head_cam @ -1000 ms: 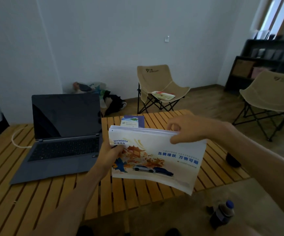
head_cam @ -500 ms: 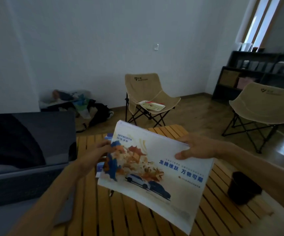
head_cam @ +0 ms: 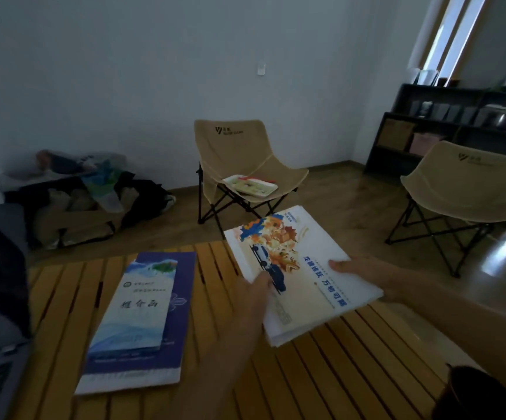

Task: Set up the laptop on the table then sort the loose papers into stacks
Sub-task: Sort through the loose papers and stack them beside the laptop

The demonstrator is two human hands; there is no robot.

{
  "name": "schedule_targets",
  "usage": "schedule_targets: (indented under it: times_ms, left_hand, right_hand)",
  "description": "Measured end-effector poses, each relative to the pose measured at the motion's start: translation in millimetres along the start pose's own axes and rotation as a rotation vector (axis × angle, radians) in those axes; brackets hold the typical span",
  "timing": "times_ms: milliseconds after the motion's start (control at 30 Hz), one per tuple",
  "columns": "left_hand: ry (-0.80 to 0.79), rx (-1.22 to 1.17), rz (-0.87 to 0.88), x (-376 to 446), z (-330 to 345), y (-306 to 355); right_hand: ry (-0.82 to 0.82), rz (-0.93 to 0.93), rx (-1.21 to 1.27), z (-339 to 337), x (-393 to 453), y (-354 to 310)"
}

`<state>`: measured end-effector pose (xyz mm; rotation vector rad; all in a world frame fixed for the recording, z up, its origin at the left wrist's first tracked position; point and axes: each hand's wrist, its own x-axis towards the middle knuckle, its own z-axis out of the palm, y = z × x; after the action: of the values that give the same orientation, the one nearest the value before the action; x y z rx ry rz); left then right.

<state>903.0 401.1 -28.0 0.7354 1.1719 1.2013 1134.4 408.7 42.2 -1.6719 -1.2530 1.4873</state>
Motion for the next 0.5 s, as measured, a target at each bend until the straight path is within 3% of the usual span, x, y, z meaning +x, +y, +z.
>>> schedule_targets:
  times_ms: [133,300,500]
  left_hand:
    - [-0.002,0.125,0.073,31.2,23.3,-3.4]
    - [0.018,0.23,0.122,44.5,31.3,-32.9]
    - [-0.021,0.342,0.097,38.6,34.5,-43.2]
  right_hand:
    - [0.069,0.031,-0.055,-25.0,38.0,7.1]
    - [0.216,0.117,-0.528,-53.5,99.0,52.9]
    - [0.347,0.086,-0.686,-16.2,56.4,31.9]
